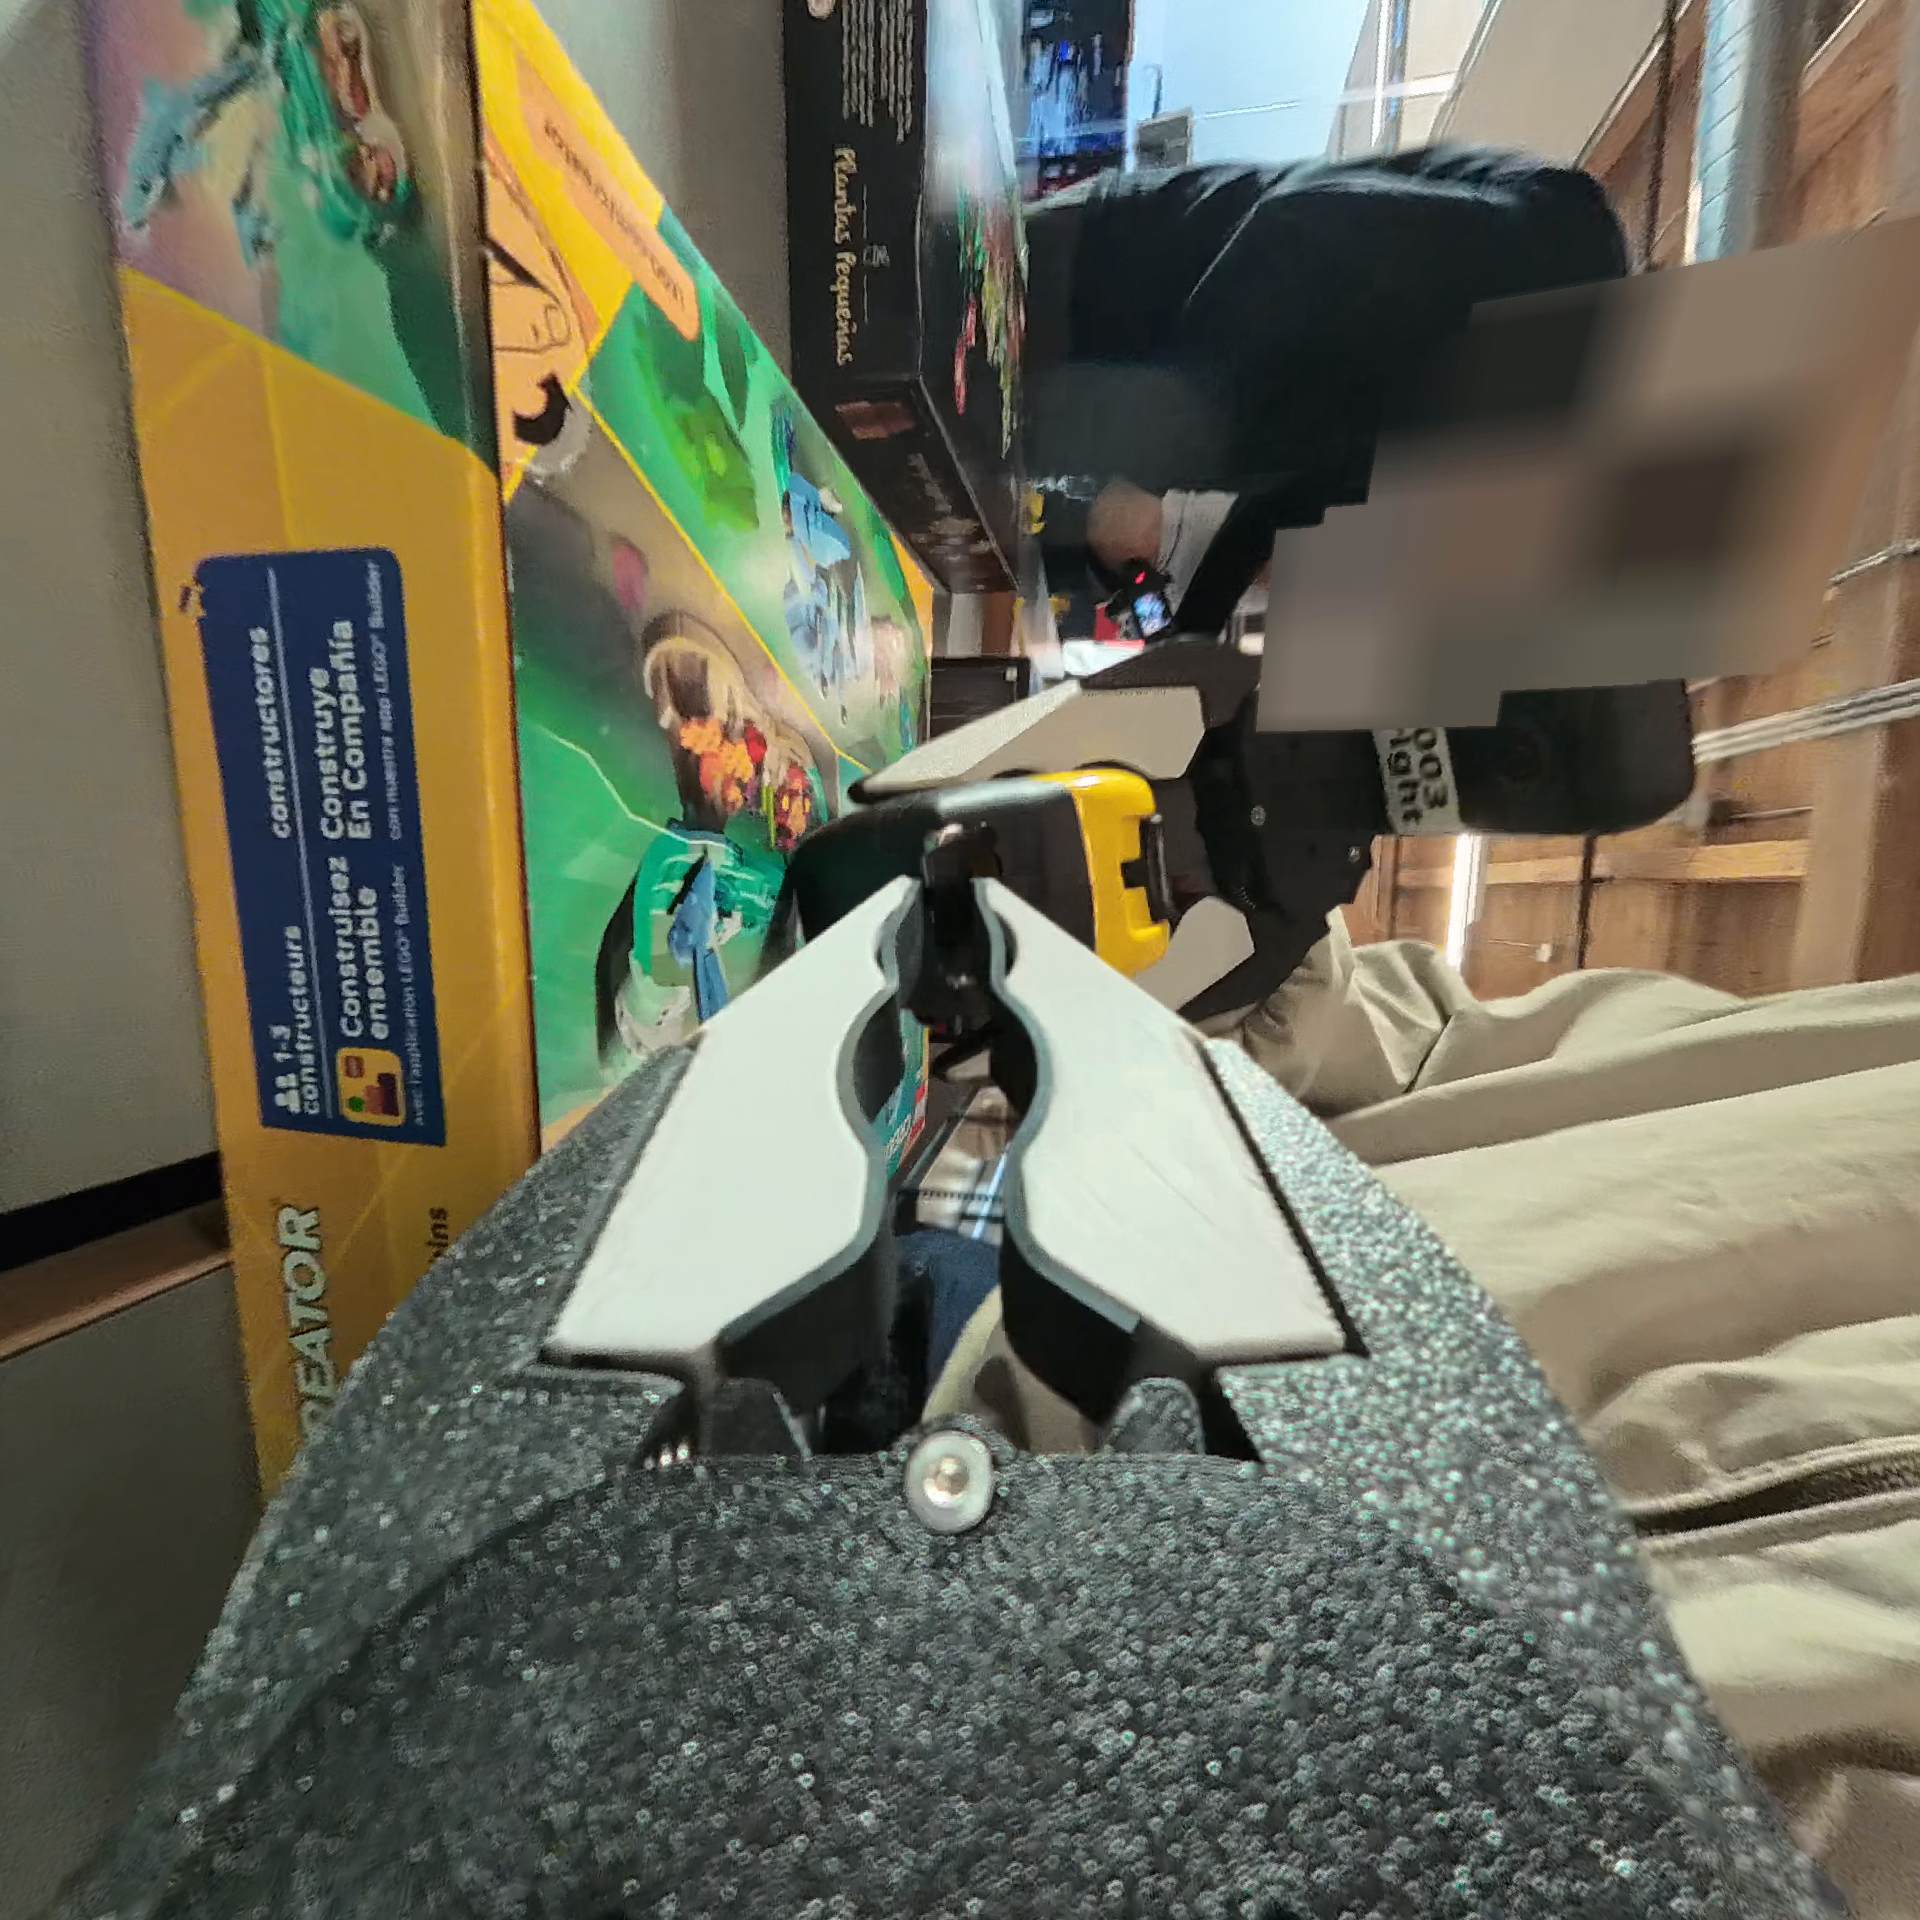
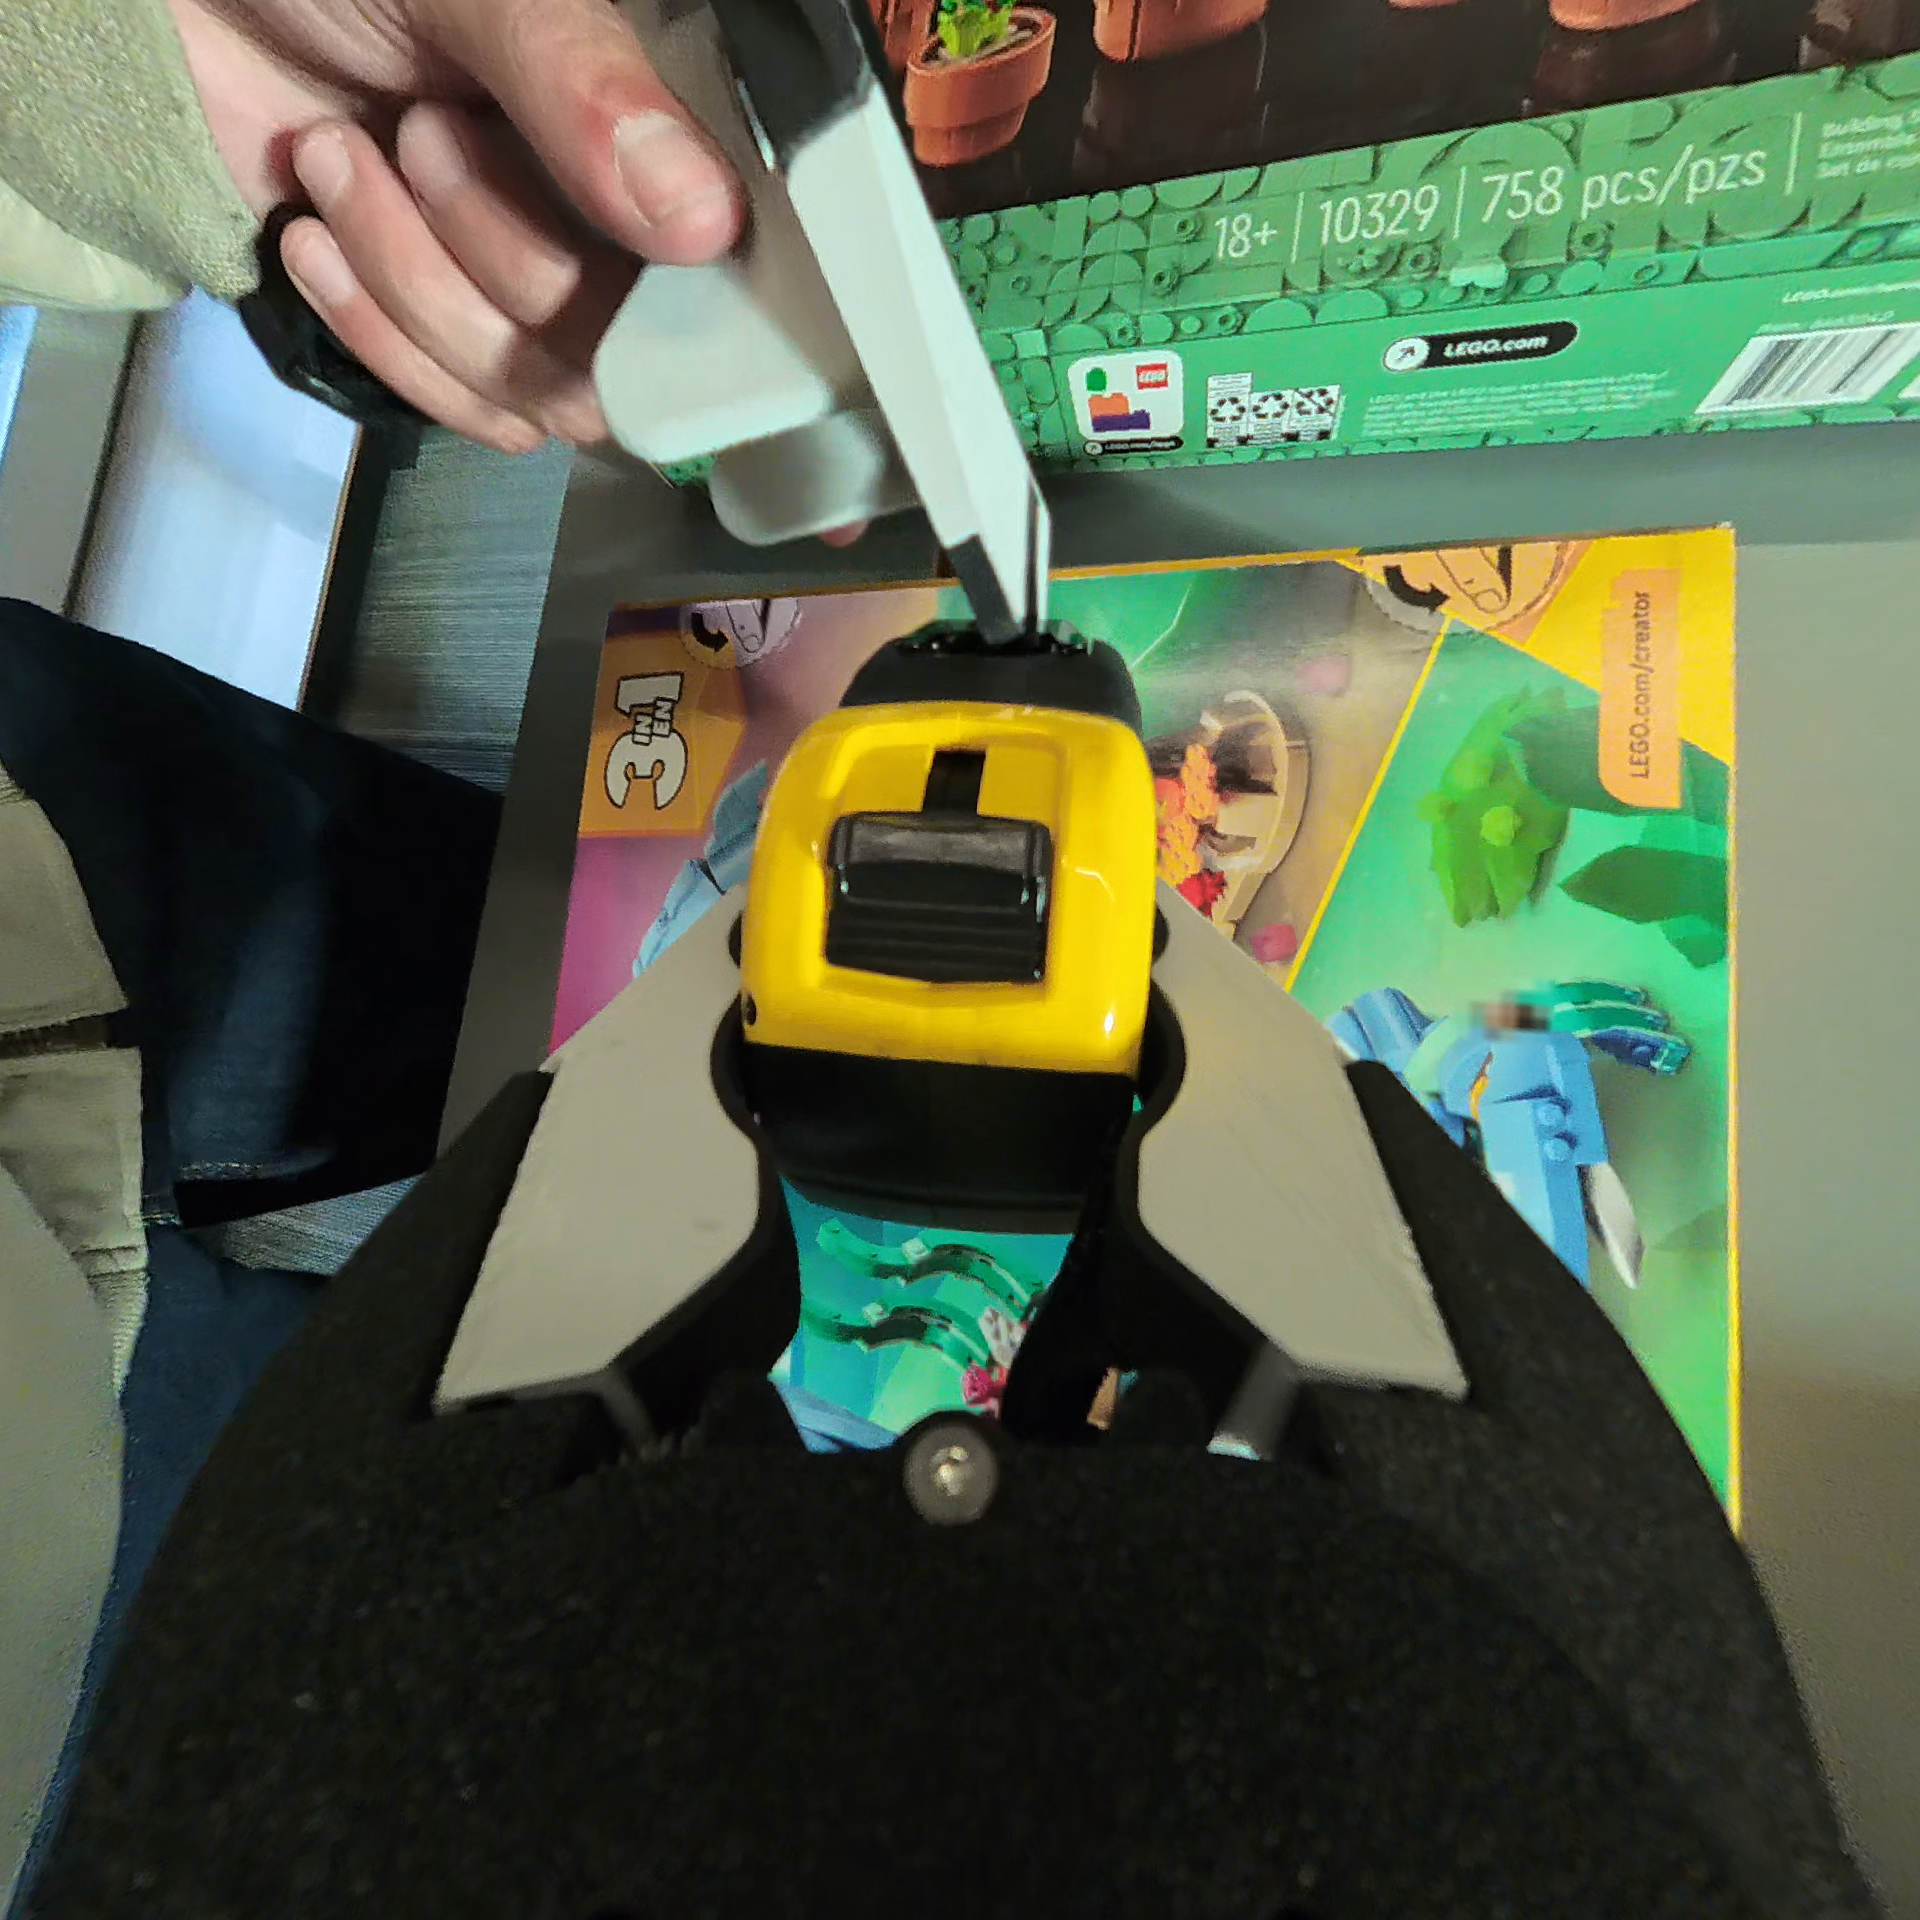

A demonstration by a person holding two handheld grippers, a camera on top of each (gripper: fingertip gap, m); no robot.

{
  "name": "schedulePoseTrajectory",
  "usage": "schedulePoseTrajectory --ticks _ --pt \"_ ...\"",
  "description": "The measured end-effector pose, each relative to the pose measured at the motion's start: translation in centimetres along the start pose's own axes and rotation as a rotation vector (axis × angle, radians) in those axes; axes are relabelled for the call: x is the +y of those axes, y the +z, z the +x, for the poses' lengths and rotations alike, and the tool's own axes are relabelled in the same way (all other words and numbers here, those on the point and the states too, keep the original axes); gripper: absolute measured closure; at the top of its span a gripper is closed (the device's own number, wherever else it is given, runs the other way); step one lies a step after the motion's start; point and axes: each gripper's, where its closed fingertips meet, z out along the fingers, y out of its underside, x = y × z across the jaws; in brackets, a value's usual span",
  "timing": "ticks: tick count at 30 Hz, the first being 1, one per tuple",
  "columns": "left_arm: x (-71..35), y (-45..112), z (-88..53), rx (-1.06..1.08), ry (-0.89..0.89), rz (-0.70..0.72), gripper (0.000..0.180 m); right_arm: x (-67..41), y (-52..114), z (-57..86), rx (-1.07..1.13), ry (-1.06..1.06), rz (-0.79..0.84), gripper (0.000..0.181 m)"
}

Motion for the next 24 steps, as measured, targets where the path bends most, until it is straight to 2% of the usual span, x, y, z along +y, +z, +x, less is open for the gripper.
schedulePoseTrajectory --ticks 9,16,21,24 --pt "1.2 3.3 -0.7 -0.024 -0.029 -0.109 0.170 1.0 -1.9 0.7 0.001 -0.043 -0.053 0.114" --pt "2.2 4.5 -1.3 -0.119 0.095 -0.174 0.171 3.0 -2.1 0.5 -0.004 -0.078 -0.065 0.113" --pt "0.4 2.2 -0.3 -0.082 0.078 -0.119 0.171 3.0 -2.4 0.9 -0.033 -0.009 -0.083 0.114" --pt "-0.5 -0.3 -1.2 -0.094 0.054 -0.100 0.171 2.7 -1.8 1.0 -0.034 0.015 -0.155 0.114"
